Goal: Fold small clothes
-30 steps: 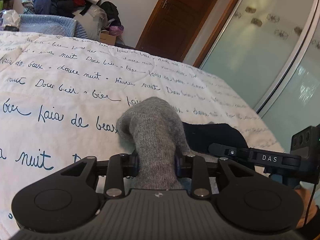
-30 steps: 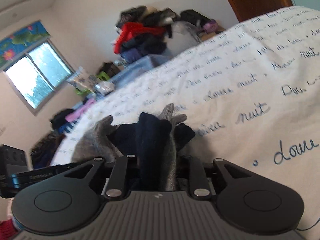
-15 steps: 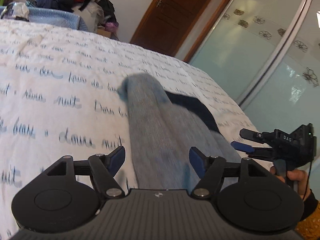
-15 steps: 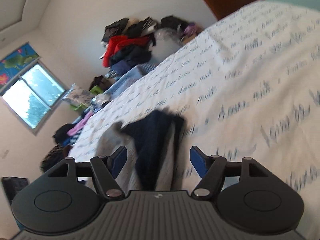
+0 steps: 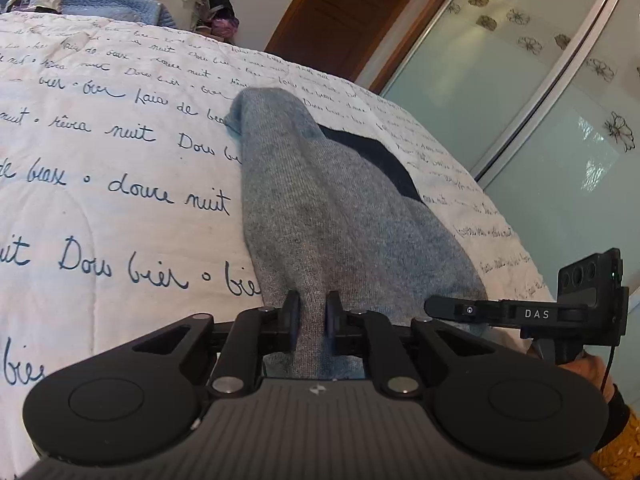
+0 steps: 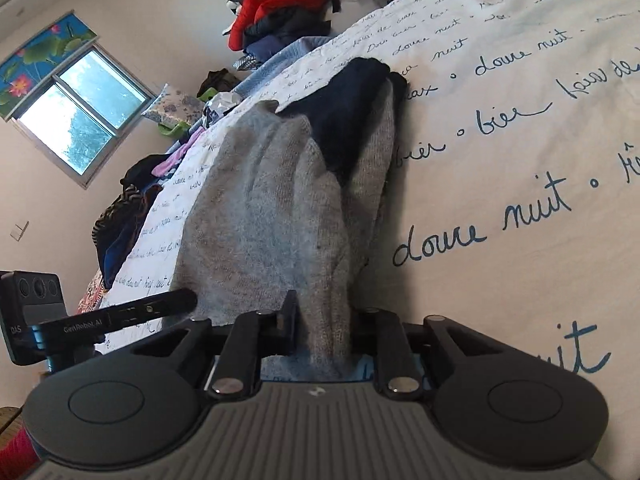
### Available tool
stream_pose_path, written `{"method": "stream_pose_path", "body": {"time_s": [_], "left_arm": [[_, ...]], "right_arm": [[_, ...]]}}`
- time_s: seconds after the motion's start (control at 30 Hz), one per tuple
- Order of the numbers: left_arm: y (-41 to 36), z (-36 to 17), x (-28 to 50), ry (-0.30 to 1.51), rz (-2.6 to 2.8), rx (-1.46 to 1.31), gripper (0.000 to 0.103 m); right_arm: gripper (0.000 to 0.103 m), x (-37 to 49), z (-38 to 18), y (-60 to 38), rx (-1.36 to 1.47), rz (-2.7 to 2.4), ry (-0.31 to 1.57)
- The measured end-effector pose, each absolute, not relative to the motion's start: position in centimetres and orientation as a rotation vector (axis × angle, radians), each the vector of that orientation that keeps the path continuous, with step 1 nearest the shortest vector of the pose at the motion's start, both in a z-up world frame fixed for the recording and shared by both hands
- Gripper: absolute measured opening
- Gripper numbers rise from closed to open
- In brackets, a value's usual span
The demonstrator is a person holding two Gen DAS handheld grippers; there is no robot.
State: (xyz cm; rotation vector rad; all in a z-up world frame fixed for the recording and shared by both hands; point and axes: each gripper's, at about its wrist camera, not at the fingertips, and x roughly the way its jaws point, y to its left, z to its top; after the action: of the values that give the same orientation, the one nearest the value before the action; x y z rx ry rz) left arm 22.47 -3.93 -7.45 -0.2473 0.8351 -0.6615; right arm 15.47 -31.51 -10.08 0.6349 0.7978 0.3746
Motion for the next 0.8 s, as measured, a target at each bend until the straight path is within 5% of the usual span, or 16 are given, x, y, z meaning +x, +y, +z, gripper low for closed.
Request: {"method": "stream_pose_path", "body": {"time_s": [0.23, 0.37, 0.4, 0.8], "left_arm": [[-3.9, -6.6, 21.1, 0.814, -0.551, -0.193, 0.021], [-4.2, -5.3, 18.3, 0.735, -0.512, -0.142, 0.069], [-4.2, -5.0, 17.6, 0.719, -0.500, -0.136, 0.070], [-4.0, -5.1, 14.0, 0.744, -0.390, -0.097, 0.076]], "right_arm": [[0.026, 14.5, -9.7, -31.5, 0.613, 0.308, 0.779], [0.060, 12.5, -7.9, -29.6, 0.463, 0.223, 0.759], [0.068, 11.8, -7.4, -29.1, 0.432, 0.201, 0.744], [0.079, 5.9, -5.6, -26.4, 0.362, 0.119, 0.684]]}}
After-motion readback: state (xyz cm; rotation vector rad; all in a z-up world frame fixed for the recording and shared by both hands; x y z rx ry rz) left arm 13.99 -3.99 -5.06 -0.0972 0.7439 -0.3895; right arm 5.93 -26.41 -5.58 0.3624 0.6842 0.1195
